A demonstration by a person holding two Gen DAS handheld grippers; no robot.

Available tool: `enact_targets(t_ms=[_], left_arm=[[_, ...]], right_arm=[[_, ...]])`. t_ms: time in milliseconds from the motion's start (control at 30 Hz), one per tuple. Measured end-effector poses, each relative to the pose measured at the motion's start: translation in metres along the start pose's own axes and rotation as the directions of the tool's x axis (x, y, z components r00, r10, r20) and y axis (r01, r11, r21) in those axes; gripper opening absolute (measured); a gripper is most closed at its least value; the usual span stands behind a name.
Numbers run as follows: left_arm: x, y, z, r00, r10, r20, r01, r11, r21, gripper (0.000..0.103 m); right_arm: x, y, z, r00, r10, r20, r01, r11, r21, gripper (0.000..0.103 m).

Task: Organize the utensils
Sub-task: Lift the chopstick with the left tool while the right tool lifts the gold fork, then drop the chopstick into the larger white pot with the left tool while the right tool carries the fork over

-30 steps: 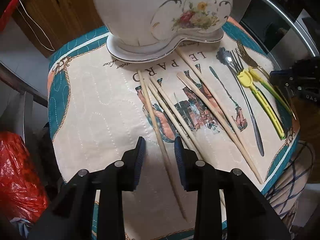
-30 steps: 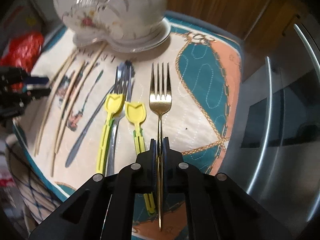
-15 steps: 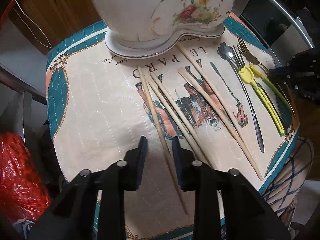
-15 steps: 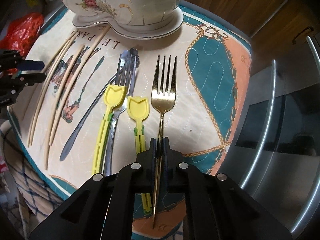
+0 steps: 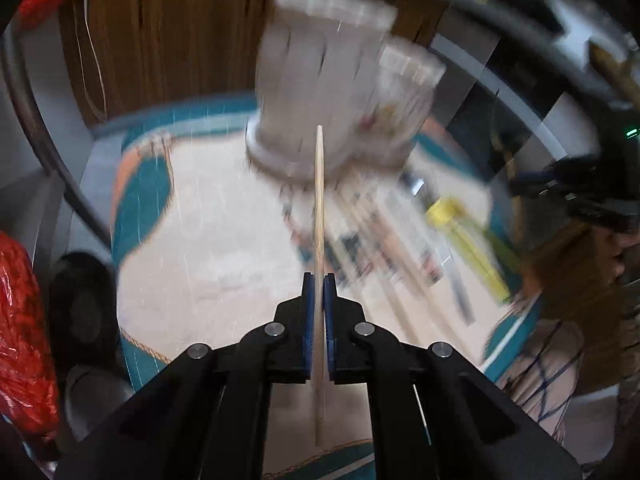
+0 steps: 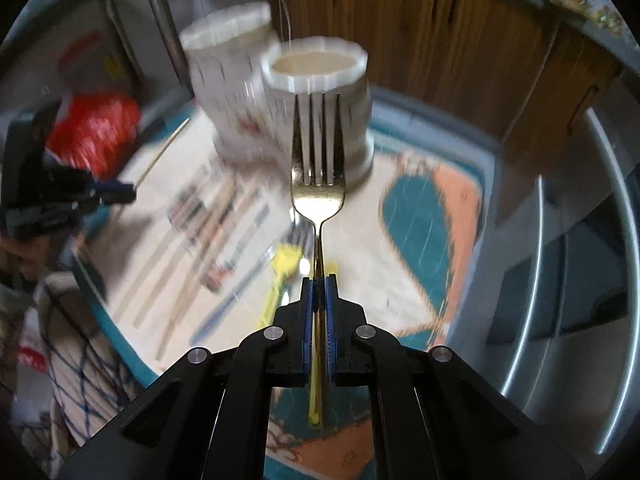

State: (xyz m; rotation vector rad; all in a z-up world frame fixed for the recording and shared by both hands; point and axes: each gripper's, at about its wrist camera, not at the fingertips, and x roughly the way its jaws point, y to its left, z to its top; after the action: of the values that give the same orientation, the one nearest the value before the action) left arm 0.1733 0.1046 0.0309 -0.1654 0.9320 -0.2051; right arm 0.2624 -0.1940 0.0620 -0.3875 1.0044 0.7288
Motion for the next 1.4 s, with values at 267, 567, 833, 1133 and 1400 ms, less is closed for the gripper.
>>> enact_targets(t_ms=[267,567,833,1133,1400], left_arm=[[-0.047,-0.014,0.018,0.906,-0.013,0.422,0.01,1.0,0.009,0.004],[-0.059,-0.029,0.062,0.77,0.01,0.638,-0.028,0.999,0.018,0.004],[-0.058,-0.019,0.122,0.699,-0.038,0.714,0.03,0.999,0.024,0.004],[-0.031,-0.005,0.151,0.665,-0.051,0.745,0.084,0.996,-0.007,0.004],[0.002,-0.016,0.125,0.746,0.032,0.665,-0.035,0.999,-0.008,0.004]], right_arm=[[-0.035,0.001,0.001,0.947,-0.049,0.317,0.037,0.998,0.042,0.007],[-0.071,0.005,0.029,0.799,-0.029,0.601,-0.038,0.994,0.1,0.007],[-0.088,-0.001,0.068,0.695,-0.027,0.719,-0.038,0.996,0.075,0.007],[-0.056,-0.012,0.107,0.7,-0.058,0.712,-0.026,0.994,0.108,0.007],[-0.008,-0.004,0.107,0.801,-0.073,0.594,0.022,0.995,0.094,0.007]])
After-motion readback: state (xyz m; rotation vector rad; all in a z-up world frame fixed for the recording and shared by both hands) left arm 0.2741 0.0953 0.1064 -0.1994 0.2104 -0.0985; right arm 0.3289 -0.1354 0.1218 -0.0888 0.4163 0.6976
